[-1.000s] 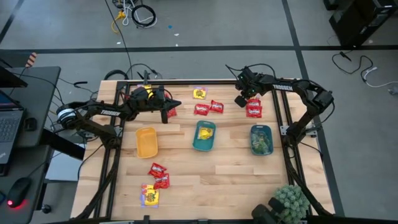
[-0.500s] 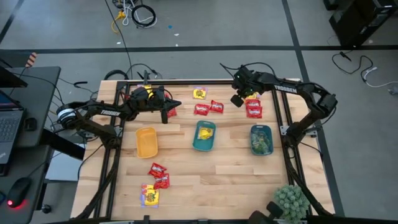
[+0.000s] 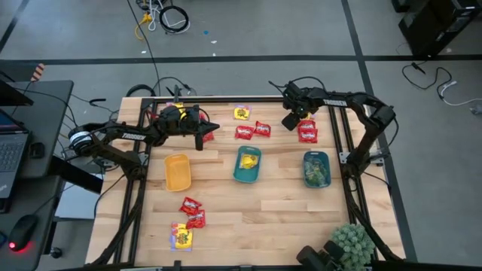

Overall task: Sort candy
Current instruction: Put the yellow candy pack into the green bin

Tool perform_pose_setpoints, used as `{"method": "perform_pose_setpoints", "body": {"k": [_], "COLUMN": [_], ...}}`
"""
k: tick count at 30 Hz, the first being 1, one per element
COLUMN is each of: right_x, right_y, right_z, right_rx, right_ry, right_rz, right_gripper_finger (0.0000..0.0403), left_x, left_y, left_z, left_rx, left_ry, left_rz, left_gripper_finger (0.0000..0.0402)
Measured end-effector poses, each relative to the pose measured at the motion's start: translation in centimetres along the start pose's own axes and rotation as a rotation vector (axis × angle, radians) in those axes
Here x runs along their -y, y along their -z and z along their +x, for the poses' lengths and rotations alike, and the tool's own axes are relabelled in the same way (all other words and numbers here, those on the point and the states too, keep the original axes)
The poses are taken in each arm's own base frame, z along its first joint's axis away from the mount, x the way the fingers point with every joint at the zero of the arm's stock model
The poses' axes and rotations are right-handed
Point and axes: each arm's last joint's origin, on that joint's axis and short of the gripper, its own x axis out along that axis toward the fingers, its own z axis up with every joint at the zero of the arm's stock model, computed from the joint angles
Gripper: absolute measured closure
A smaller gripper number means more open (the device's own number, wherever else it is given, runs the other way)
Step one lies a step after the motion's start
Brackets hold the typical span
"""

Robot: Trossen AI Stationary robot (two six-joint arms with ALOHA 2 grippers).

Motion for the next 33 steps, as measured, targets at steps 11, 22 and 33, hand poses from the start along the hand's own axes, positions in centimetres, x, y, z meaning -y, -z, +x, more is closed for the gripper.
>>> {"method": "perform_pose_setpoints", "body": {"k": [11, 22, 33], "right_x": [-1.2, -3.4, -0.6], "right_y": [-0.3, -0.9, -0.9], "right_z": [-1.0, -5.2, -2.4], "right_rx": [0.059, 0.190, 0.086], "right_ry": [0.041, -0.096, -0.059], "right_rz": [-0.088, -0.190, -0.126], "right_gripper_finger": [0.0390, 0.0399, 0.0258], "left_x": [0.0, 0.0, 0.0], "left_y": [0.0, 0.0, 0.3], "left_z": [0.0, 0.0, 0.0], "left_rx": [-0.001, -0.004, -0.034], "left_ry": [0.000, -0.009, -0.005], "left_rz": [0.019, 0.017, 0.003], "left_gripper_finger": [0.0402, 0.0402, 0.0402]}}
